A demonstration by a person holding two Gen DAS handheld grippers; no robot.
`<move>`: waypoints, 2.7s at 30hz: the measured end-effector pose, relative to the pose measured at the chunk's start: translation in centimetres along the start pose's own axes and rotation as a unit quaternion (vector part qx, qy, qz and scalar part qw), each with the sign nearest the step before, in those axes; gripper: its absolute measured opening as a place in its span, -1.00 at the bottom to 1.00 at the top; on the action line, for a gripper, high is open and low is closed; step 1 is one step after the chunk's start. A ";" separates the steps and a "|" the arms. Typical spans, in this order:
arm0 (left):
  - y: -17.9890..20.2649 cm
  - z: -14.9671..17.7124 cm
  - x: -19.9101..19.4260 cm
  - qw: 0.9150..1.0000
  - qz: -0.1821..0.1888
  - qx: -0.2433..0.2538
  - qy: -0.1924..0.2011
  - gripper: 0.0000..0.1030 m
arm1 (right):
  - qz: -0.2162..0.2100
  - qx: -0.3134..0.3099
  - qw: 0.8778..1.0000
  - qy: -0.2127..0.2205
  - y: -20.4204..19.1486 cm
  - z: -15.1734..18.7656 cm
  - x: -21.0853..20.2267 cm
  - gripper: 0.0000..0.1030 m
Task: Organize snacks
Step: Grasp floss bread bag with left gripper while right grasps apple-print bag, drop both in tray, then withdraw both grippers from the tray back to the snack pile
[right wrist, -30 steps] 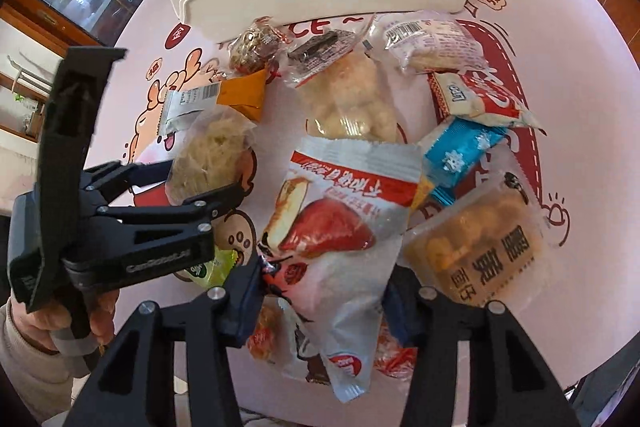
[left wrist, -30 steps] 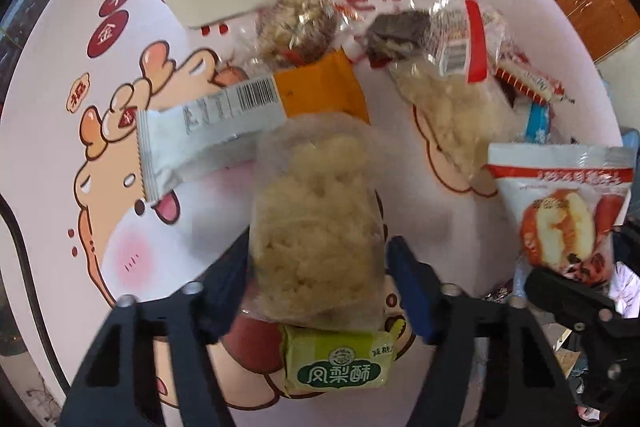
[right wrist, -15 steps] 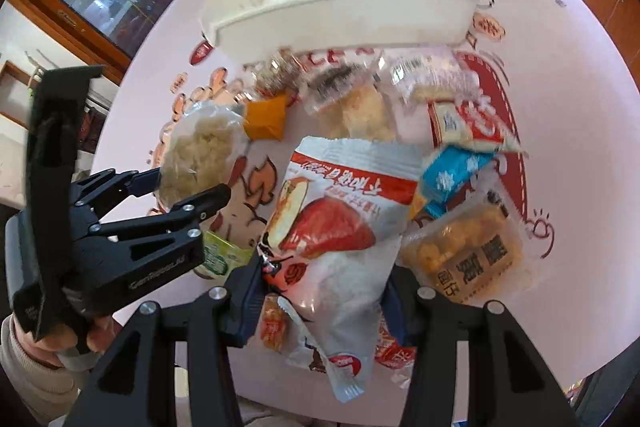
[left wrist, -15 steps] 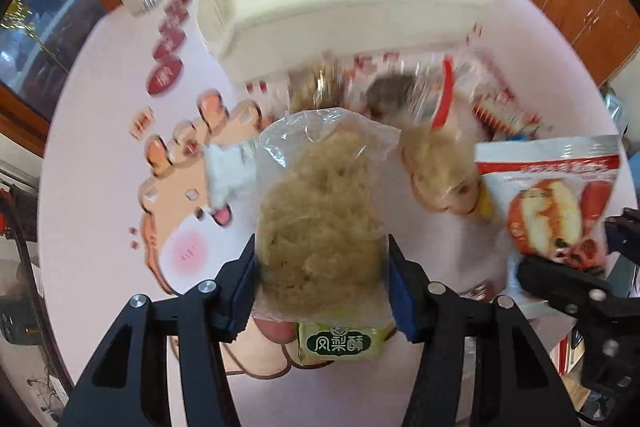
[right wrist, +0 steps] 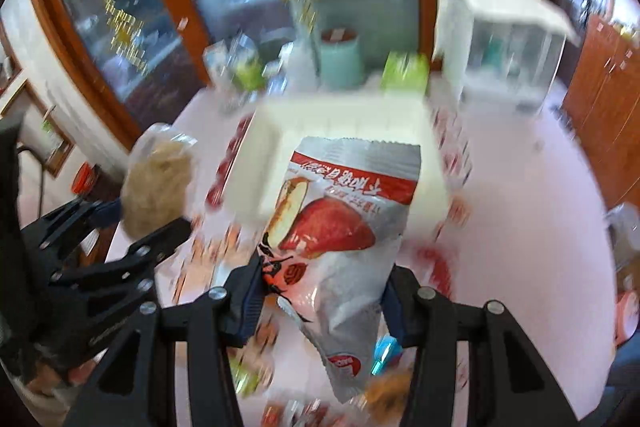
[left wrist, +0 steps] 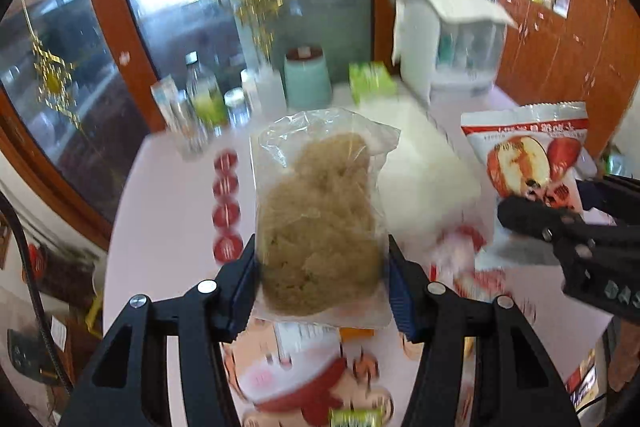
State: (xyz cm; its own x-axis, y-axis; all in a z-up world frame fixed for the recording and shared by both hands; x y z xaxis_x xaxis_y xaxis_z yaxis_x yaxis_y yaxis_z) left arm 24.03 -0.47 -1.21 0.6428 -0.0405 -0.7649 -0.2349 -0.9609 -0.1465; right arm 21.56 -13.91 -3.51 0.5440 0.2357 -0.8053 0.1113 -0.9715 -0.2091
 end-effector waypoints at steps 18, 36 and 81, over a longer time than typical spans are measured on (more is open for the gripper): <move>-0.9 -7.9 16.4 0.998 0.002 -0.053 -0.038 0.53 | 0.043 0.076 0.996 -0.031 6.8 -9.4 15.0 0.05; -1.3 -5.8 14.4 0.999 -0.014 -0.045 -0.004 0.82 | 0.028 0.091 0.995 -0.011 7.6 -8.8 15.7 0.61; 2.3 13.4 -2.4 0.997 -0.012 -0.078 -0.009 0.91 | 0.007 0.025 1.000 0.006 5.6 13.8 -3.5 0.62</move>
State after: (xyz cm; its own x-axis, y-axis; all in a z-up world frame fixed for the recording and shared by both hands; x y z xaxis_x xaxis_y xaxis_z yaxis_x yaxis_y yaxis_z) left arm 12.18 1.05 -8.15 0.6334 -0.0136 -0.7737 -0.1032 -0.9924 -0.0670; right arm 8.81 -19.86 -9.55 0.5546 0.2215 -0.8021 0.0621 -0.9722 -0.2256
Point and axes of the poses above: each gripper's, at about its wrist camera, not at the fingertips, and x roughly the way its jaws point, y to its right, z to its underside, the point moved 9 cm from there along x, roughly the way its jaws point, and after that the axes turned 5 degrees about -z, right-handed, at the moved point
